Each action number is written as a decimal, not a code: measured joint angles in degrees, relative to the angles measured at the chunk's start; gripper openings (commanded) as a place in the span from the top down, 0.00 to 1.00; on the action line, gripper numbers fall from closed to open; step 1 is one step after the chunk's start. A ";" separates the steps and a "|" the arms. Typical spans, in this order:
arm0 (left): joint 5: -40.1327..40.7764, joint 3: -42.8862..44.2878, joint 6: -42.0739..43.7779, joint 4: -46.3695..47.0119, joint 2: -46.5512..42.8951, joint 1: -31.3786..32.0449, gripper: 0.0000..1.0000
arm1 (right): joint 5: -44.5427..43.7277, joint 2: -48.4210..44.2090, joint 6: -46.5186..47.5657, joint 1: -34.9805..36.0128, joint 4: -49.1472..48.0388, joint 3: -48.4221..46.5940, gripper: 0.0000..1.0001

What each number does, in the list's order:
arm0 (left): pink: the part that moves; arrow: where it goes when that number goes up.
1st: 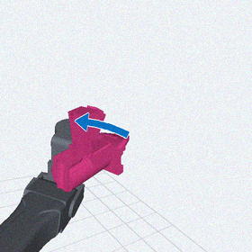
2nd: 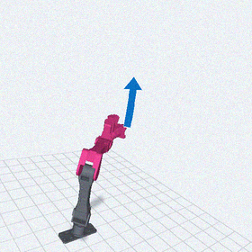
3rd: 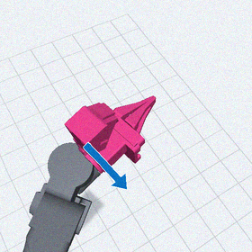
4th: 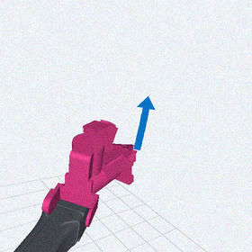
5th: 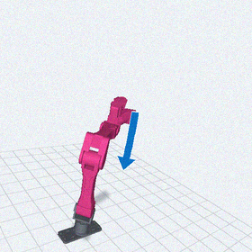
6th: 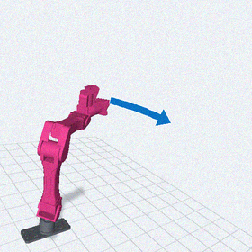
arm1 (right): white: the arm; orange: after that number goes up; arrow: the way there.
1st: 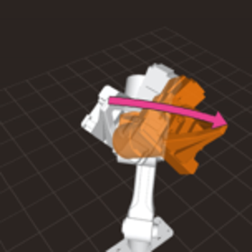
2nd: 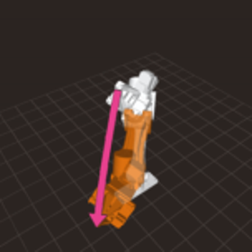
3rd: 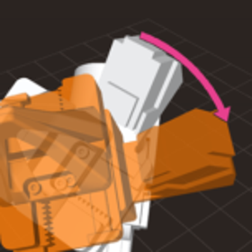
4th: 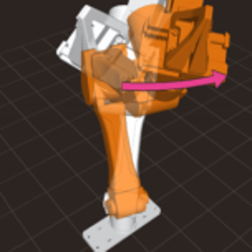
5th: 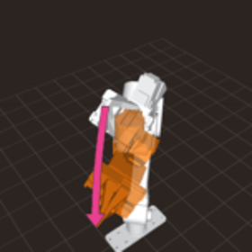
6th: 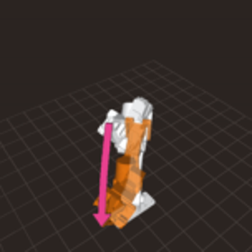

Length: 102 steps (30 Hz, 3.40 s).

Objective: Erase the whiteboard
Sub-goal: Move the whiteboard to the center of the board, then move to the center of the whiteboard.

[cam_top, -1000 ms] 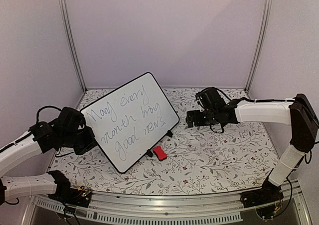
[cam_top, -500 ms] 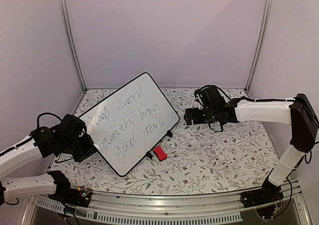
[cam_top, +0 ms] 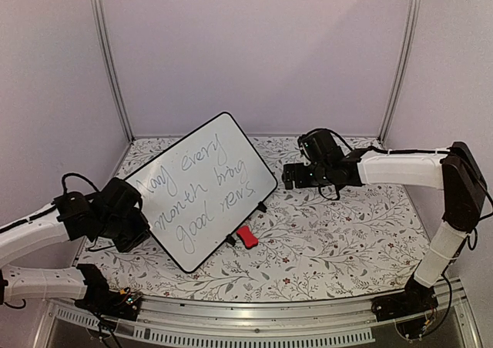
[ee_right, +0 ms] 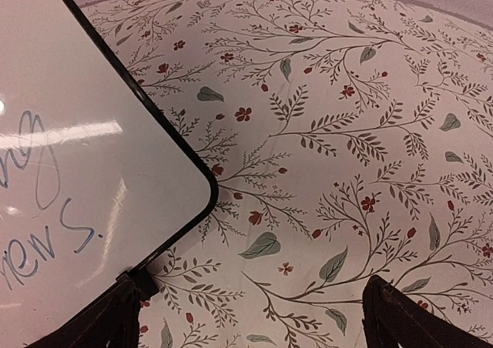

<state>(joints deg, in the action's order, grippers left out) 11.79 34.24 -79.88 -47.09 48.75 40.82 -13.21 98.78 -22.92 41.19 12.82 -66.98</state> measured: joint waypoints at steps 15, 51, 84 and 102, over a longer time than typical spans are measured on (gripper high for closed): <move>2.64 5.07 -5.46 -3.02 9.09 3.61 1.00 | -0.17 1.49 0.33 0.00 -0.22 -1.62 0.01; 0.92 5.18 -4.26 8.90 18.21 8.22 1.00 | 7.41 1.77 4.87 0.33 -6.14 4.39 0.11; 3.98 -1.22 -8.07 8.37 7.41 8.98 1.00 | 9.31 13.20 16.02 4.81 -14.27 3.63 0.56; 3.72 -1.22 -5.14 10.91 11.04 6.36 1.00 | 9.35 16.48 18.67 4.94 -17.53 2.36 0.68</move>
<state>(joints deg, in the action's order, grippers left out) 15.51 33.01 -85.01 -36.18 59.79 47.18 -3.86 115.26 -4.25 46.13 -4.71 -64.62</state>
